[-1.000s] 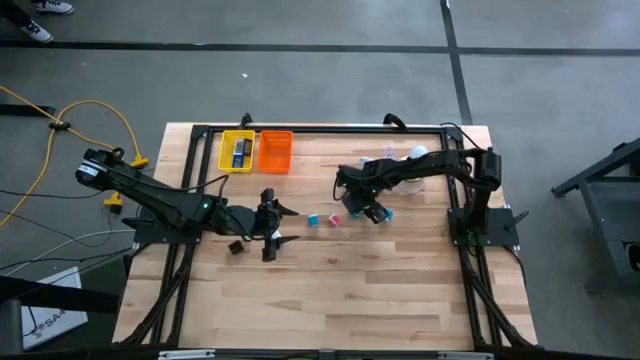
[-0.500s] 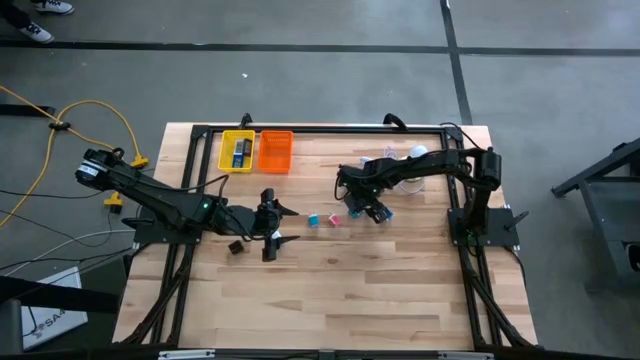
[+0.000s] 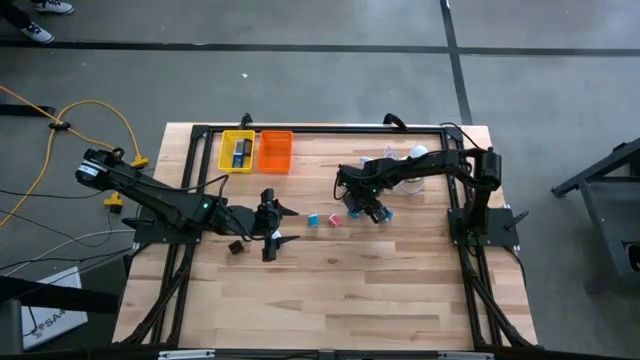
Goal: Pick & Place Office items
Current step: Put the light blue digital clock into the yellow basket
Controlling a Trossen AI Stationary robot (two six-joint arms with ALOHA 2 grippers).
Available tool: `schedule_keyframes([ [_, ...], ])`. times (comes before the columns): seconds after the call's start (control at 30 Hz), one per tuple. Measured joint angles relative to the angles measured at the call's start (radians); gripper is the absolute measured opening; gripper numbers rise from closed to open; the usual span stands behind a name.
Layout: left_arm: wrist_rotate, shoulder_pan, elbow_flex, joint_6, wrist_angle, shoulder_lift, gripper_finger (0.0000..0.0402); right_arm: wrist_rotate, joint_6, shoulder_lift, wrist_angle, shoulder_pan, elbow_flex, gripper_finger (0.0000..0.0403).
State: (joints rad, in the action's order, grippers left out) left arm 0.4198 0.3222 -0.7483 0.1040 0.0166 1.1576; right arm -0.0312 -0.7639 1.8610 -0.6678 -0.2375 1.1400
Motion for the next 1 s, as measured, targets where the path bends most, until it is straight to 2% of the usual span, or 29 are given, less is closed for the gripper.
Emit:
schedule_keyframes([
  [0.17,0.000,0.000,0.000,0.000,0.000,0.000,0.0286,-0.018,-0.018,0.000,0.000,0.000,0.000,0.0161],
  [0.73,0.000,0.000,0.000,0.000,0.000,0.000,0.0286,-0.027,-0.016,-0.001,0.002,0.002,0.000,0.0154],
  [1.0,0.000,0.000,0.000,0.000,0.000,0.000,0.0286,-0.019,0.046,-0.070,-0.014,0.013,0.000,0.0153],
])
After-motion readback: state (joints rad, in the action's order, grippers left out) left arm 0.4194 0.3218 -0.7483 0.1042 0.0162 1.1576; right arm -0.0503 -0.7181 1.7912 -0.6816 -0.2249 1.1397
